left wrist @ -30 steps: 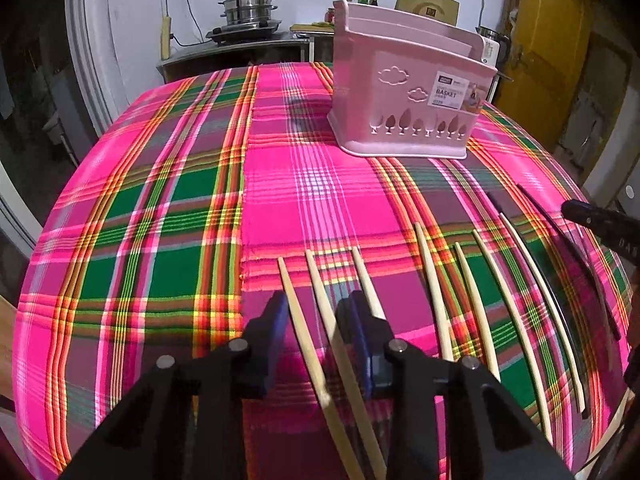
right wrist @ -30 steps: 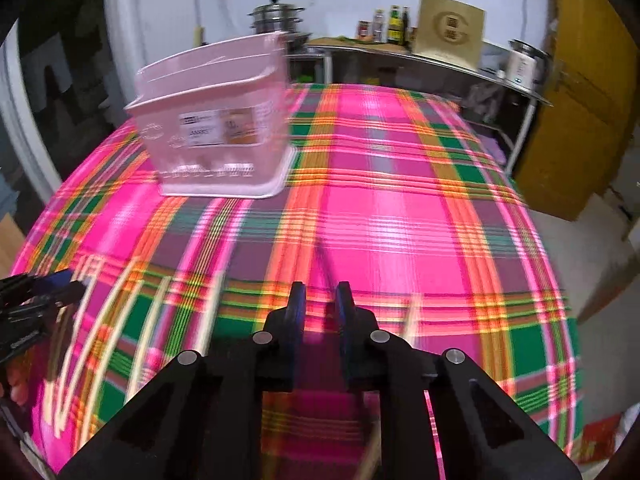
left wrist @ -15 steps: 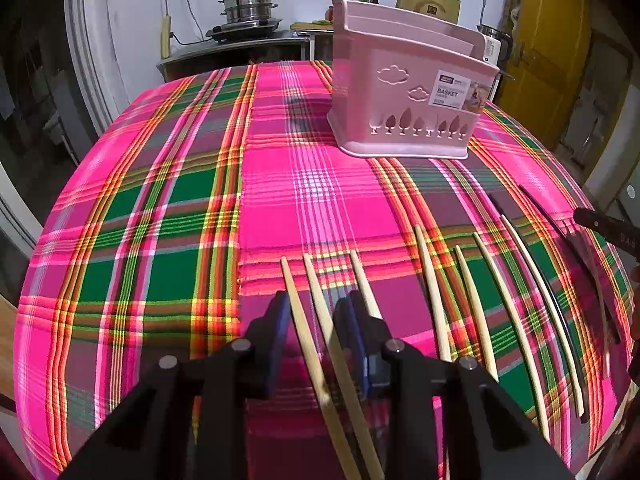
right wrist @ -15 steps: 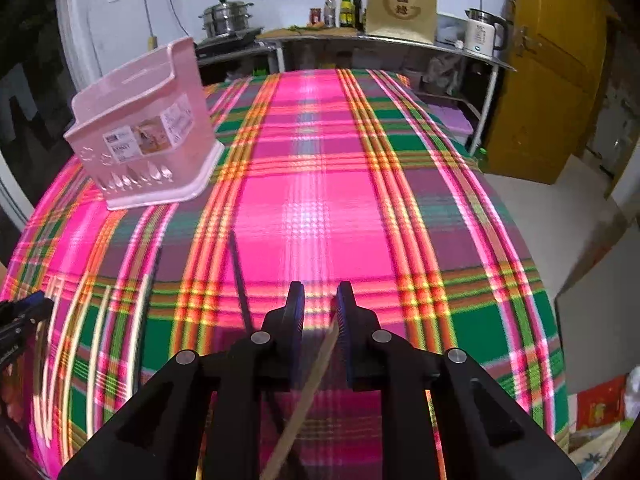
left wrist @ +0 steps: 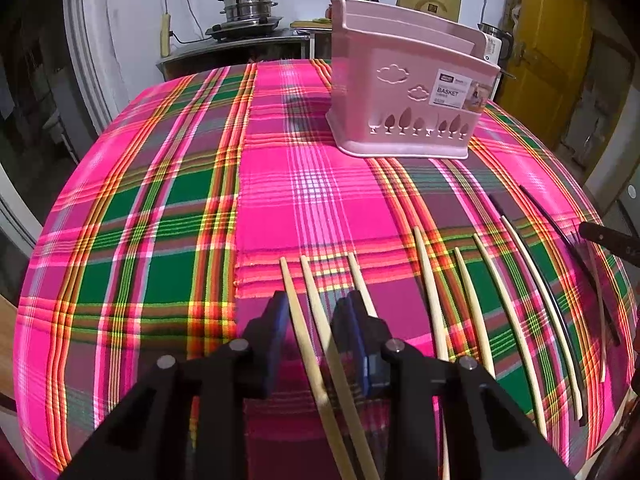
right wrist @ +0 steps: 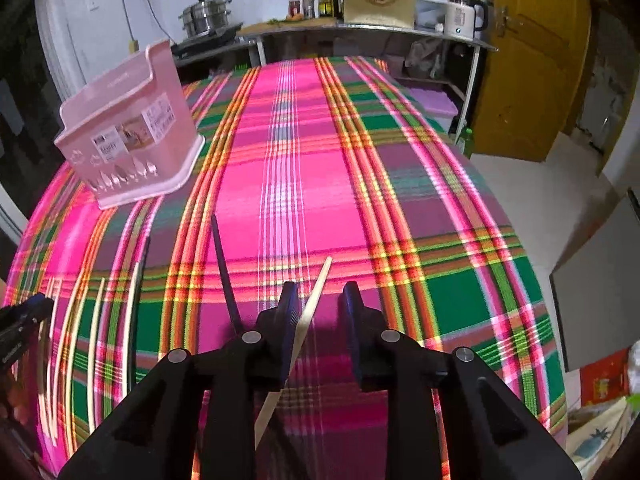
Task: Organize utensils
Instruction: 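Close the left tool on a wooden chopstick while the right tool grasps another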
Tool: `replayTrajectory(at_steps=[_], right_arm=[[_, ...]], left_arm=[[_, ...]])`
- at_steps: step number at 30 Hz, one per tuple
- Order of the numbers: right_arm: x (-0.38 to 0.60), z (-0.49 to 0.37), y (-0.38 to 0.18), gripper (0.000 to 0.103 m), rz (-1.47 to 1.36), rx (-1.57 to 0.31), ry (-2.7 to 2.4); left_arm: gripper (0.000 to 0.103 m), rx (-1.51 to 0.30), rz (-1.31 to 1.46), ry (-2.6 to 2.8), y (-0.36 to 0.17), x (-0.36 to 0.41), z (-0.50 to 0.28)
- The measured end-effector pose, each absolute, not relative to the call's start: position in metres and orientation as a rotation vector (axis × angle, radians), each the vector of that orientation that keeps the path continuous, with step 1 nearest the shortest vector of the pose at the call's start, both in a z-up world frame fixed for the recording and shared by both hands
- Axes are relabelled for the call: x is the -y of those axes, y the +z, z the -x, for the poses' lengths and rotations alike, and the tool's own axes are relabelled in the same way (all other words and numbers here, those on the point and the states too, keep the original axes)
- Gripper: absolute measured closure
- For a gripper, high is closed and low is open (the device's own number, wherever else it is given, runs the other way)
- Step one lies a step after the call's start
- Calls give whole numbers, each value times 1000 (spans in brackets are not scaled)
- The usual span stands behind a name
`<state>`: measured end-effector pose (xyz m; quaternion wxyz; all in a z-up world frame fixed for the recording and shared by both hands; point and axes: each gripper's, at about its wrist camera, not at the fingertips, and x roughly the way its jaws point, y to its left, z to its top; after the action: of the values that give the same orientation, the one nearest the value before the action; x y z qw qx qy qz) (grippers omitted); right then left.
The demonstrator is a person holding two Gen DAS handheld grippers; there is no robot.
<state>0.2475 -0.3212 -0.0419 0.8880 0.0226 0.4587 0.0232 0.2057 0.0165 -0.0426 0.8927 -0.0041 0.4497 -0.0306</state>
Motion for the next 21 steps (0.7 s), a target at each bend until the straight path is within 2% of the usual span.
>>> replayTrajectory(at_steps=[3,5,9,12,15,17,18,21], right_arm=[[319,-254,-48,82,-35,-977,47],[319,-256,-48,83,-22,-976,42],[320,-264,-47,91,-7,-989,47],[320,-270,-47,98,-9,-997,67],[322,-271,-45,98,-28,-994,82],[321,-269,-42,98,-32,-981,86],[321,-267,-39,98,-34,-974,88],[319,-259,-29,98,-40,-943,108]], left_arm=[[73,-940,9,-71,-42,-16,-207],[80,-945,16,-81,-41,-17,-209],[88,-960,39,-99,-41,-22,-214],[89,-975,55,-118,-41,-25,-218],[91,-985,58,-130,-40,-25,-220],[96,-980,61,-135,-37,-25,-220],[103,-978,63,-136,-36,-25,-220],[103,-976,73,-150,-32,-25,-218]])
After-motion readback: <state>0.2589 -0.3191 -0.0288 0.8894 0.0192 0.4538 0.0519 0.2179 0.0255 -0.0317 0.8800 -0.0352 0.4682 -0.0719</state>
